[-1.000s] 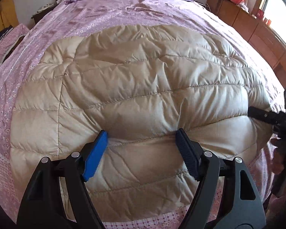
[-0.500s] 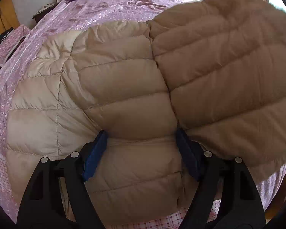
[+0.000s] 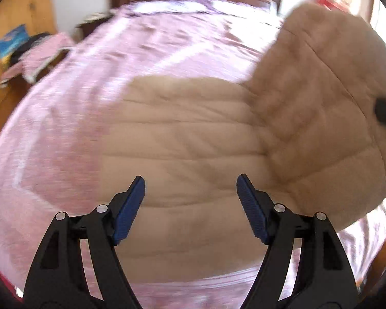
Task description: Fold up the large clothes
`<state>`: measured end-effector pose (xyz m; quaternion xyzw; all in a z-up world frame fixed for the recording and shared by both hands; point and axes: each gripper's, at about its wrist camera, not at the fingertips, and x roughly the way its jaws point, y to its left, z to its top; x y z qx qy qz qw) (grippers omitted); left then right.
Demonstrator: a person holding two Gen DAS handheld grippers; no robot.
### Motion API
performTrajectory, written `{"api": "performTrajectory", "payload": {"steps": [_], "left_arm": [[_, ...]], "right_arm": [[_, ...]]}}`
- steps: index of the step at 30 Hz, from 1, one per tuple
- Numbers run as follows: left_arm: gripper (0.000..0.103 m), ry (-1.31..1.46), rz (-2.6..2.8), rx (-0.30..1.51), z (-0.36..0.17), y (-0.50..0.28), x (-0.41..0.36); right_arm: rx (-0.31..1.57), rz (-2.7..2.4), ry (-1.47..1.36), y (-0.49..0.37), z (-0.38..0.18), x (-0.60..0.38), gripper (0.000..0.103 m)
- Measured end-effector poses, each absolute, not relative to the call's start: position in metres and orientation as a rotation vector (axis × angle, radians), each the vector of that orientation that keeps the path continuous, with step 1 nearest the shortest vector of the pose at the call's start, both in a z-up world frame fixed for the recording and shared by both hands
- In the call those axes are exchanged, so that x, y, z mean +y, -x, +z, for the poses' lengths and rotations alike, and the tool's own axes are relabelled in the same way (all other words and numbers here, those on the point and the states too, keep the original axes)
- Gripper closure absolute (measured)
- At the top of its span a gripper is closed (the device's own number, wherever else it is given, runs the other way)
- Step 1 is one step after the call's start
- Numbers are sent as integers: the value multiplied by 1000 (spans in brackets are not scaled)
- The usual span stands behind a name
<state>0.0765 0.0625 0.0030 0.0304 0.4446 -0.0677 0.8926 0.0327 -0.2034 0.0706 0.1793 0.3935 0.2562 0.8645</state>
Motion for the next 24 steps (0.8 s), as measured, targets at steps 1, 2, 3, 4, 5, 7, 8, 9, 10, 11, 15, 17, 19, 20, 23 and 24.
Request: {"api": "performTrajectory", "payload": {"steps": [1, 2, 3, 4, 5, 7, 8, 9, 10, 11, 15, 17, 19, 20, 23, 24], "left_arm": [[39, -84, -83, 914, 4, -76, 76], [44, -114, -43, 916, 3, -77, 87], [54, -127, -28, 934, 0, -80, 95], [65, -110, -29, 964, -5, -84, 105], [70, -78, -43, 987, -10, -86, 112], [77, 44, -113, 1043, -21, -95, 130], [78, 89, -132, 1057, -25, -98, 136], [80, 111, -149, 1061, -28, -100, 139], [80, 137, -167, 1067, -32, -103, 139], [81, 150, -174, 1071, -35, -103, 139], [81, 174, -196, 1069, -41, -105, 138], [81, 188, -198, 1064, -39, -104, 143], [81, 214, -187, 1052, -32, -99, 153], [81, 223, -184, 1044, -30, -97, 159], [81, 229, -186, 1032, -23, -94, 174], [81, 223, -171, 1030, -21, -91, 179]], "right_arm": [[830, 541, -363, -34, 71, -200, 73], [835, 544, -353, -35, 70, -197, 73], [839, 548, -344, -38, 71, -192, 73], [846, 557, -328, -40, 72, -184, 73], [852, 566, -314, -42, 73, -177, 73], [870, 585, -294, -46, 73, -161, 73], [879, 593, -288, -49, 73, -154, 73], [892, 603, -274, -50, 73, -142, 73], [906, 610, -252, -50, 73, -128, 73], [919, 617, -236, -51, 72, -117, 73], [992, 643, -163, -63, 55, -67, 73], [1026, 645, -116, -66, 44, -45, 73], [1064, 650, -73, -70, 30, -25, 73], [1091, 653, -55, -74, 21, -15, 73], [1156, 646, -2, -81, -3, 5, 73], [1167, 641, 22, -82, -10, 12, 71]]}}
